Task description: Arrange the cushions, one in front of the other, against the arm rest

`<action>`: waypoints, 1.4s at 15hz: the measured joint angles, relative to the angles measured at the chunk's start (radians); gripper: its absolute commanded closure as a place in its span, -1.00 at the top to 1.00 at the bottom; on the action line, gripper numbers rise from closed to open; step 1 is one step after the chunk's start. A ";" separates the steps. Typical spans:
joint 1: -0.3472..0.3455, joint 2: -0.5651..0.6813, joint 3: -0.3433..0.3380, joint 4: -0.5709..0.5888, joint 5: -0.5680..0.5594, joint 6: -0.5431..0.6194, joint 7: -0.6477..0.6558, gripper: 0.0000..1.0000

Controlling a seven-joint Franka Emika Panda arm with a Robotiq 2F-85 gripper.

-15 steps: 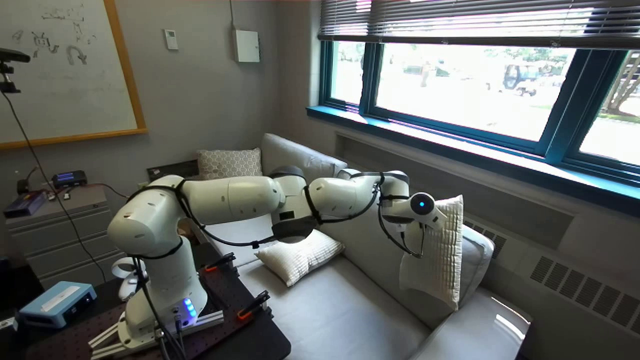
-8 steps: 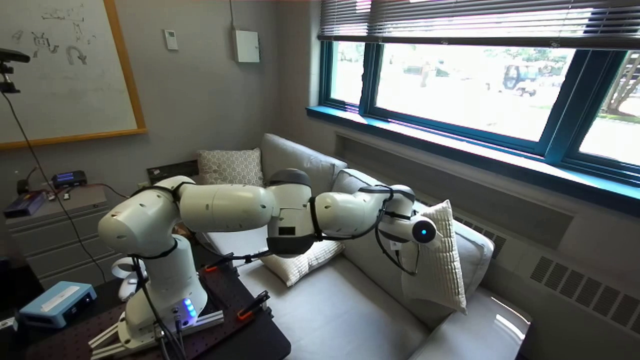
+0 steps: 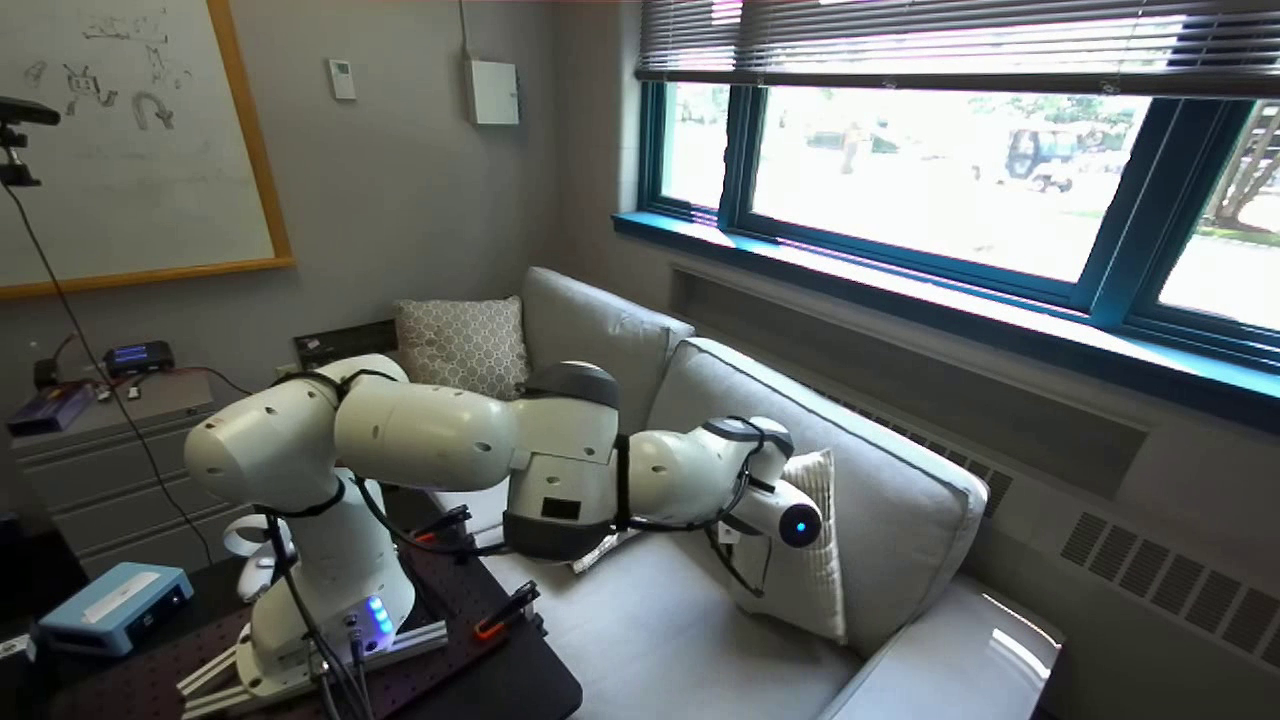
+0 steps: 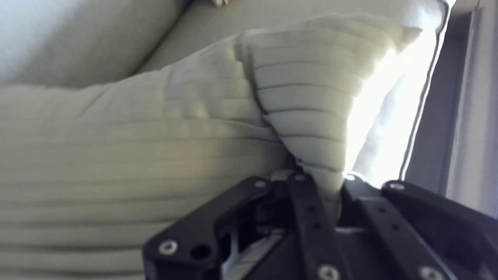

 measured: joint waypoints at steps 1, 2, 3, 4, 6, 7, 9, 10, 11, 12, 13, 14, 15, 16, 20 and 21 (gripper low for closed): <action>-0.023 -0.001 -0.017 -0.059 0.008 0.009 -0.006 -0.95; -0.045 -0.001 -0.038 -0.117 0.016 0.021 -0.007 -0.95; -0.068 -0.001 -0.057 -0.172 0.024 0.039 -0.007 -0.95; -0.091 -0.002 -0.075 -0.217 0.030 0.055 -0.007 -0.95; -0.141 -0.002 -0.108 -0.289 0.041 0.083 -0.006 -0.95; -0.168 -0.003 -0.120 -0.319 0.047 0.111 -0.005 -0.95; -0.220 -0.007 -0.124 -0.378 0.057 0.222 -0.002 -0.95; -0.243 -0.014 -0.119 -0.409 0.057 0.286 0.003 -0.95; -0.265 -0.024 -0.112 -0.440 0.056 0.354 0.013 -0.95; -0.279 -0.035 -0.106 -0.468 0.050 0.423 0.033 -0.95; -0.284 -0.048 -0.106 -0.491 0.040 0.489 0.066 -0.95; -0.281 -0.060 -0.111 -0.509 0.028 0.550 0.109 -0.95; -0.270 -0.071 -0.124 -0.521 0.014 0.597 0.158 -0.95; -0.246 -0.086 -0.150 -0.526 0.003 0.626 0.214 -0.95; -0.099 -0.148 -0.308 -0.515 -0.032 0.465 0.373 -0.95; -0.071 -0.155 -0.337 -0.509 -0.035 0.403 0.384 -0.95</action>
